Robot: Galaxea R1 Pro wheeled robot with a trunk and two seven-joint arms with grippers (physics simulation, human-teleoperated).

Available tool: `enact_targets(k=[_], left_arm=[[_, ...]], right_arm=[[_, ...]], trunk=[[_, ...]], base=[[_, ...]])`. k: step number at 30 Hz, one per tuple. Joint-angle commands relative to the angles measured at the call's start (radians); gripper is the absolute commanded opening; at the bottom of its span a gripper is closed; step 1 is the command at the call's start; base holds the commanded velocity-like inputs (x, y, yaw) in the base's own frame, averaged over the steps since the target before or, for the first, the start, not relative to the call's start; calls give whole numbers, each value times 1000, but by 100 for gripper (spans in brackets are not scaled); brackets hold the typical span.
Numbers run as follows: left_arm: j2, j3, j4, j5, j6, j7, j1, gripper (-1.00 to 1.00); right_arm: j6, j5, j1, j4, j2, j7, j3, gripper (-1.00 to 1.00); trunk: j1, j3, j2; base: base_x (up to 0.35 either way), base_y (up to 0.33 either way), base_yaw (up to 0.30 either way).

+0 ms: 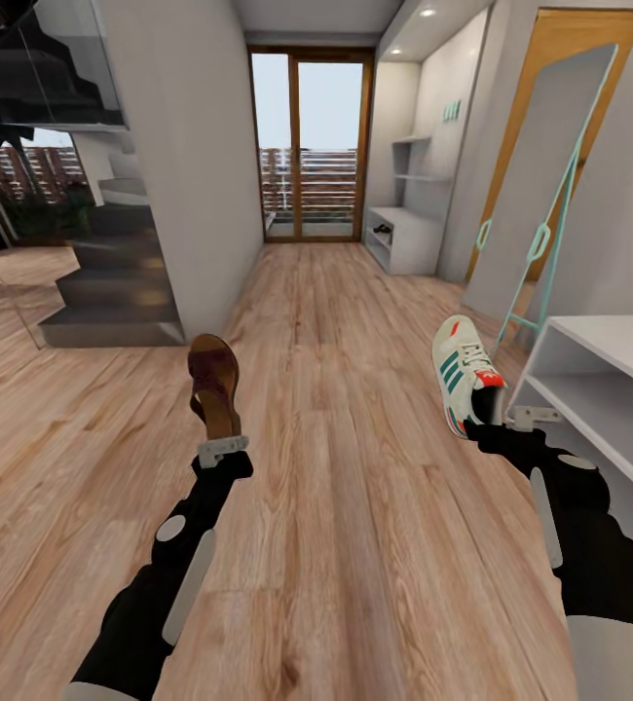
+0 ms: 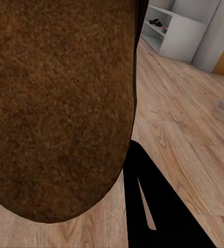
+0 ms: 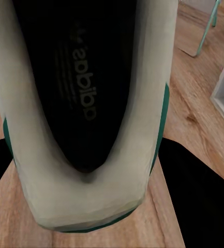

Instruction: Pick up the two gym shoes and the two sandals from the corridor floor and place them onto the hallstand (shoe rack) in the corridor, making sure they are on the rack and not on the floor. Arrange them so the two gym shoes are next to each other and the two sandals are next to each other.

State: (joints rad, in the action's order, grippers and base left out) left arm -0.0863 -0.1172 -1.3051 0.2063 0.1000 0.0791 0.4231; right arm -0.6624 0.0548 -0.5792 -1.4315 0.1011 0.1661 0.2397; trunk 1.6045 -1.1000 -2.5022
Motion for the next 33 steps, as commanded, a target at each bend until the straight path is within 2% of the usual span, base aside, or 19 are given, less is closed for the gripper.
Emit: enact_targets(k=[1, 33], left_arm=[[0, -4, -2, 5, 6, 7, 1, -100], [0, -9, -2, 5, 6, 7, 1, -100]], right_arm=[[-5, 5, -1, -1, -1, 7, 1, -100], [-5, 5, -1, -1, -1, 6, 1, -100]], trunk=[[0, -1, 0], [0, -1, 0]], base=[[346, 0, 0], [346, 0, 0]])
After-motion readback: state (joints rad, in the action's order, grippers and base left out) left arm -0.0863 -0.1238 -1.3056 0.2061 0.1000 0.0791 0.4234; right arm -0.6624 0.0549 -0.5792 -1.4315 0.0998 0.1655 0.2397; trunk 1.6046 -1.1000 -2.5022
